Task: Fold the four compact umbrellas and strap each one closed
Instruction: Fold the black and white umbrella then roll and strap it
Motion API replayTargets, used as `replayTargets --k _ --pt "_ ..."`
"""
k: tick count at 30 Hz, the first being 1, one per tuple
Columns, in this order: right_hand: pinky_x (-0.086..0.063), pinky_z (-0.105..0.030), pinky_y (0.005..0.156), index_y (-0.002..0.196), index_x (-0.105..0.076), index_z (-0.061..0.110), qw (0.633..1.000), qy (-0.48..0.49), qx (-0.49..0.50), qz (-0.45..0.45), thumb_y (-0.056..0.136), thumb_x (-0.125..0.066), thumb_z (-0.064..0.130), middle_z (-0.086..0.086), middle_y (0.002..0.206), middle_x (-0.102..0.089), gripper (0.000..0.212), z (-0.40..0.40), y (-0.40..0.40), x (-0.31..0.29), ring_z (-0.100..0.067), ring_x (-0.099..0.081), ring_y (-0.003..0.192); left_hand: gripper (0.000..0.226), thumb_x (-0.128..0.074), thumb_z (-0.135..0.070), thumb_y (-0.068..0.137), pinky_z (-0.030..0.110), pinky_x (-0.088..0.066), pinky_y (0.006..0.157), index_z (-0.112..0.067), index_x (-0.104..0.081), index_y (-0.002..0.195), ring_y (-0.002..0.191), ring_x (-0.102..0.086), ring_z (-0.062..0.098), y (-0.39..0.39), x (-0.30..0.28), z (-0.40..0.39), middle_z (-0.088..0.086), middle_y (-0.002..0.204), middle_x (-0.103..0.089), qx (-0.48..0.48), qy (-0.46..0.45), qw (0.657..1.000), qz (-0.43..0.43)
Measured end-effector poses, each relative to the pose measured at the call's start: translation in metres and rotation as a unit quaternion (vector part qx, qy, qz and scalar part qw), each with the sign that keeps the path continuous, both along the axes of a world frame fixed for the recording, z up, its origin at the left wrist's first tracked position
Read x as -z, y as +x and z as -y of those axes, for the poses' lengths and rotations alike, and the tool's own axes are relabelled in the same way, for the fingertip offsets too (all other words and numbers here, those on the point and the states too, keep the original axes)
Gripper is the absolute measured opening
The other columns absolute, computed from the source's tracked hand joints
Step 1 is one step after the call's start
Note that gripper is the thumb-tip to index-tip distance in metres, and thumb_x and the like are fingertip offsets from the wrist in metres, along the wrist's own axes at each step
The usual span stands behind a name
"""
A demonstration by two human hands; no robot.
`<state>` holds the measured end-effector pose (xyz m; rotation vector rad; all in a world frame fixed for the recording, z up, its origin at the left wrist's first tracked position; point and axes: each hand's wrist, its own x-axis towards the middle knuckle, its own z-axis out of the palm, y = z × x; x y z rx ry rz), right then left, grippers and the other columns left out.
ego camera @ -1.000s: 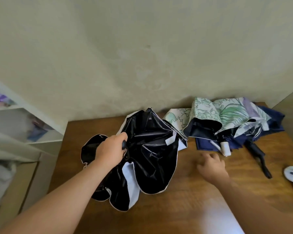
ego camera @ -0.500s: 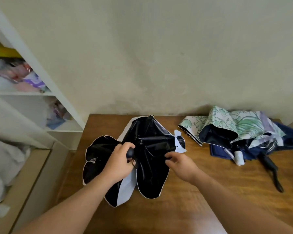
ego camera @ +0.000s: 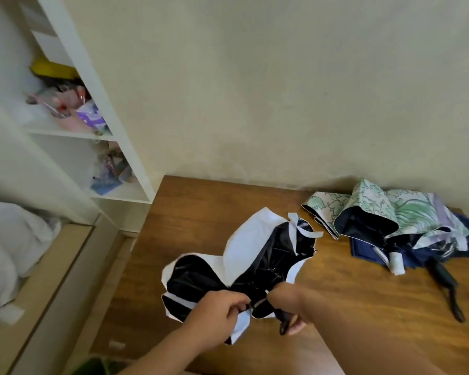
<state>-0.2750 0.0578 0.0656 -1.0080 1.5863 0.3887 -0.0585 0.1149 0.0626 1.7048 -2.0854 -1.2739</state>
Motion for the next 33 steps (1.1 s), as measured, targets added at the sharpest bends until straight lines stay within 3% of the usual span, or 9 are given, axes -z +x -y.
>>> replayTargets --k 3,5,8,13,15,18,24,30,33 --pt "-0.055 -0.041 0.091 0.111 -0.061 0.014 0.984 -0.102 -0.108 -0.100 0.098 -0.046 0.026 -0.012 0.115 -0.066 0.023 -0.012 -0.004 0.033 -0.034 -0.066 0.111 0.033 -0.059 -0.015 0.101 0.016 -0.055 0.088 -0.035 -0.077 0.121 0.096 -0.065 -0.008 0.023 -0.013 -0.001 -0.026 0.105 -0.071 -0.032 0.004 0.999 -0.003" --pt "-0.053 -0.035 0.086 0.114 -0.062 0.020 0.977 -0.141 -0.114 -0.108 0.091 -0.045 0.042 -0.008 0.121 -0.066 0.036 -0.022 -0.005 0.043 -0.026 -0.062 0.102 0.026 -0.064 -0.021 0.099 0.016 -0.056 0.076 -0.037 -0.079 0.113 0.084 -0.068 -0.004 0.041 -0.025 0.001 -0.027 0.090 -0.072 -0.050 0.001 0.999 -0.003" --pt "-0.046 -0.029 0.073 0.094 -0.058 0.023 0.979 -0.175 -0.090 -0.045 0.101 -0.047 0.048 -0.001 0.096 -0.062 0.028 -0.032 0.002 0.034 -0.016 -0.054 0.083 0.015 -0.066 -0.033 0.098 0.026 -0.058 0.068 -0.039 -0.079 0.101 0.071 -0.067 0.004 0.065 -0.048 0.017 -0.021 0.077 -0.072 -0.092 -0.040 0.995 0.011" --pt "-0.039 -0.028 0.058 0.096 -0.054 0.020 0.942 -0.304 -0.130 -0.052 0.109 -0.042 0.041 0.001 0.086 -0.061 0.028 -0.040 -0.001 0.024 -0.024 -0.062 0.088 0.015 -0.061 -0.037 0.104 0.016 -0.050 0.081 -0.040 -0.074 0.112 0.099 -0.063 -0.003 0.077 -0.085 0.078 -0.027 0.108 -0.067 -0.106 -0.127 0.986 0.028" --pt "-0.046 -0.038 0.068 0.105 -0.055 0.022 0.909 -0.384 -0.137 -0.080 0.109 -0.042 0.045 -0.003 0.098 -0.069 0.027 -0.045 0.000 0.018 -0.027 -0.065 0.094 0.019 -0.058 -0.038 0.106 0.014 -0.047 0.081 -0.039 -0.071 0.120 0.102 -0.059 -0.003 0.077 -0.093 0.103 -0.022 0.117 -0.064 -0.099 -0.147 0.984 0.034" --pt "-0.047 -0.035 0.077 0.109 -0.062 0.024 0.842 -0.500 -0.162 -0.120 0.107 -0.045 0.048 0.004 0.102 -0.067 0.029 -0.046 -0.009 0.007 -0.021 -0.059 0.098 0.030 -0.056 -0.041 0.106 0.022 -0.048 0.091 -0.038 -0.063 0.135 0.109 -0.057 0.000 0.079 -0.103 0.129 -0.019 0.130 -0.057 -0.098 -0.159 0.982 0.007" --pt "-0.046 -0.037 0.056 0.085 -0.066 0.024 0.705 -0.662 -0.202 -0.155 0.097 -0.051 0.032 0.007 0.079 -0.061 0.021 -0.026 -0.047 -0.015 -0.022 -0.051 0.072 0.044 -0.045 -0.052 0.108 0.029 -0.043 0.100 -0.044 -0.049 0.151 0.127 -0.052 0.006 0.079 -0.128 0.156 -0.019 0.138 -0.053 -0.122 -0.106 0.980 -0.114" --pt "-0.031 -0.034 0.058 0.086 -0.057 0.022 0.614 -0.732 -0.243 -0.164 0.083 -0.049 0.020 0.001 0.080 -0.050 0.009 -0.012 -0.063 -0.048 -0.027 -0.044 0.075 0.045 -0.055 -0.046 0.107 0.030 -0.043 0.110 -0.048 -0.046 0.151 0.135 -0.050 0.003 0.060 -0.154 0.157 -0.022 0.140 -0.053 -0.091 -0.070 0.970 -0.214" --pt "-0.030 -0.036 0.059 0.084 -0.052 0.020 0.596 -0.738 -0.261 -0.180 0.071 -0.061 0.010 0.000 0.084 -0.046 0.019 -0.006 -0.066 -0.053 -0.027 -0.041 0.077 0.067 -0.070 -0.045 0.099 0.024 -0.047 0.104 -0.055 -0.034 0.154 0.132 -0.053 0.001 0.045 -0.166 0.157 -0.020 0.144 -0.053 -0.047 -0.089 0.964 -0.248"
